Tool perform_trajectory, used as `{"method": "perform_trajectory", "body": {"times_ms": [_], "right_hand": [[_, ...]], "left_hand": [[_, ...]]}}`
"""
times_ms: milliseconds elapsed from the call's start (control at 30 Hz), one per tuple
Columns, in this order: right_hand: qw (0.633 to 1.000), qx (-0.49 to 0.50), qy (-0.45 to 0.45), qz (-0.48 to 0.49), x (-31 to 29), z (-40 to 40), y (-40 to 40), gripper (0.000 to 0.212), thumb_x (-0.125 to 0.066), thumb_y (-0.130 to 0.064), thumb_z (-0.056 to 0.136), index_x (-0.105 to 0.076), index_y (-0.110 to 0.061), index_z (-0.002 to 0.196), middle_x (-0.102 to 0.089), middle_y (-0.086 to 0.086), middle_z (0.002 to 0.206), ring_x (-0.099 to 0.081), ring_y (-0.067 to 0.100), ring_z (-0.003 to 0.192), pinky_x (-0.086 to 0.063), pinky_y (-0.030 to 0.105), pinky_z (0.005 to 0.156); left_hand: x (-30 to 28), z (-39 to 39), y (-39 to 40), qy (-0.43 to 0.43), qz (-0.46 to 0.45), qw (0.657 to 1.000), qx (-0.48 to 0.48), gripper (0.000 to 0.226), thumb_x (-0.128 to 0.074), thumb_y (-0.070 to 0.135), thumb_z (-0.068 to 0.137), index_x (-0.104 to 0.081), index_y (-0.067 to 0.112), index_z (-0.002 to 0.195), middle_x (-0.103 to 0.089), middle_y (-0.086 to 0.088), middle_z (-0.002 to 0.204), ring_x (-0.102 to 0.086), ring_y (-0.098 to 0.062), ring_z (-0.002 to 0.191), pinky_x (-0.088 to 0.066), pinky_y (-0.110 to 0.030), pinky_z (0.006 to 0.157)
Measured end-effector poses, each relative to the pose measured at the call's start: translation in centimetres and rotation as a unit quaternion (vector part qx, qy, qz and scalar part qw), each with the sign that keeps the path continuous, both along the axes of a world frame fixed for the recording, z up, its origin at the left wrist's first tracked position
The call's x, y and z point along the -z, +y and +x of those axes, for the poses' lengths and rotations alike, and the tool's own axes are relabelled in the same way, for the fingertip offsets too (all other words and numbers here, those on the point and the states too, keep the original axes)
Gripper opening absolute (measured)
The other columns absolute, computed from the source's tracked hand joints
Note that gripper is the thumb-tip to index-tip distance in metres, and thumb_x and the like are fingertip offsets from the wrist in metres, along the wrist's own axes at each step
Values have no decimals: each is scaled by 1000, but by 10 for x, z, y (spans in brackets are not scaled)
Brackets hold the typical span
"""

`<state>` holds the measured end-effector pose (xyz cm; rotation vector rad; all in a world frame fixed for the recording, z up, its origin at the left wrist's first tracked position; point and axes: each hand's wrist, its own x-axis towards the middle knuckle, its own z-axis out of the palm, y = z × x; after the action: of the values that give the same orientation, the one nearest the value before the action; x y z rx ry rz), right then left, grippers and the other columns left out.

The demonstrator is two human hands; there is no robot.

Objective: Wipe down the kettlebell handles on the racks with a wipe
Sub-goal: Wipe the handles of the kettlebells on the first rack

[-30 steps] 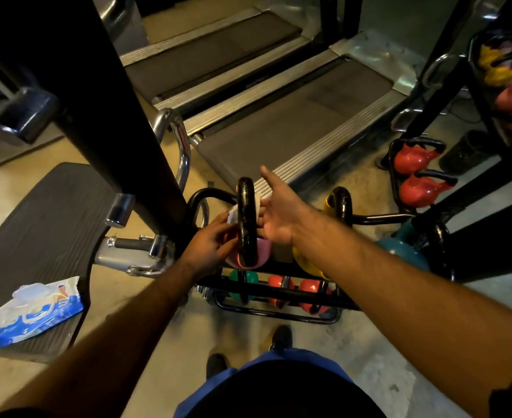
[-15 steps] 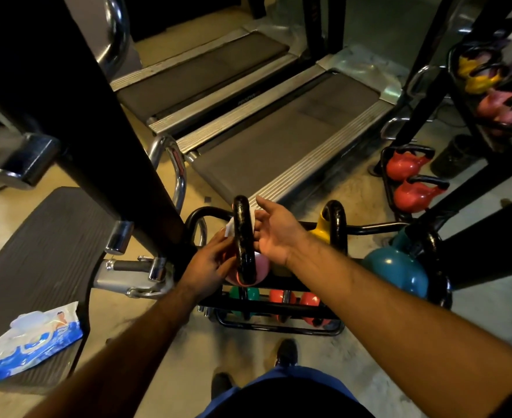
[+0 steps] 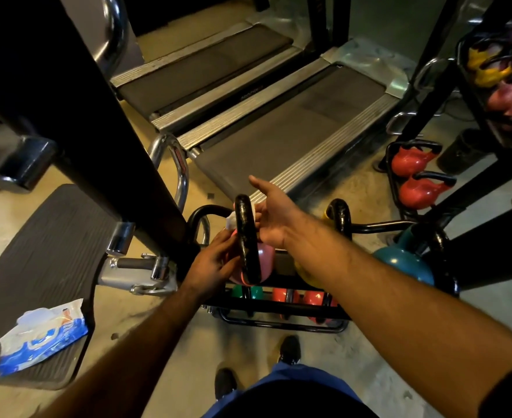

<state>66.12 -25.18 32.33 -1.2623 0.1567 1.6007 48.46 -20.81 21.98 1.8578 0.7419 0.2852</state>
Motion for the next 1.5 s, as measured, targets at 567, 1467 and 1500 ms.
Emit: {"method": "perform_trajectory", "body": {"times_ms": [567,1467,1500], "right_hand": [[990,-91,-96,52,9,-12,-26,60,-56,-66,90,-67,-8,100,-59,1,75,-52,12,64,-45,24,64],[932,-185,-304,74,25,-31,-84,70,-25,-75,95,-66,-28,128,-74,-1,117,-68,15,111,-46,37,98],[937,-190,-283,73,23,-29,-81,78,-23,-78,93,-67,-25,127,-74,2,116,-67,18,113,-44,41,101]], "left_hand": [[1,2,-3,-28,40,999,-1,49,-64,34,85,-53,36,133,-32,44,143,-33,10,137,-33,-24,114],[5,1,-2,-4,46,999,-19,56,-64,16,93,-47,32,144,-30,26,150,-26,-1,145,-30,-41,119],[4,1,-3,-3,44,999,-19,56,-64,18,93,-46,33,144,-30,26,151,-26,-2,145,-31,-42,119]]}}
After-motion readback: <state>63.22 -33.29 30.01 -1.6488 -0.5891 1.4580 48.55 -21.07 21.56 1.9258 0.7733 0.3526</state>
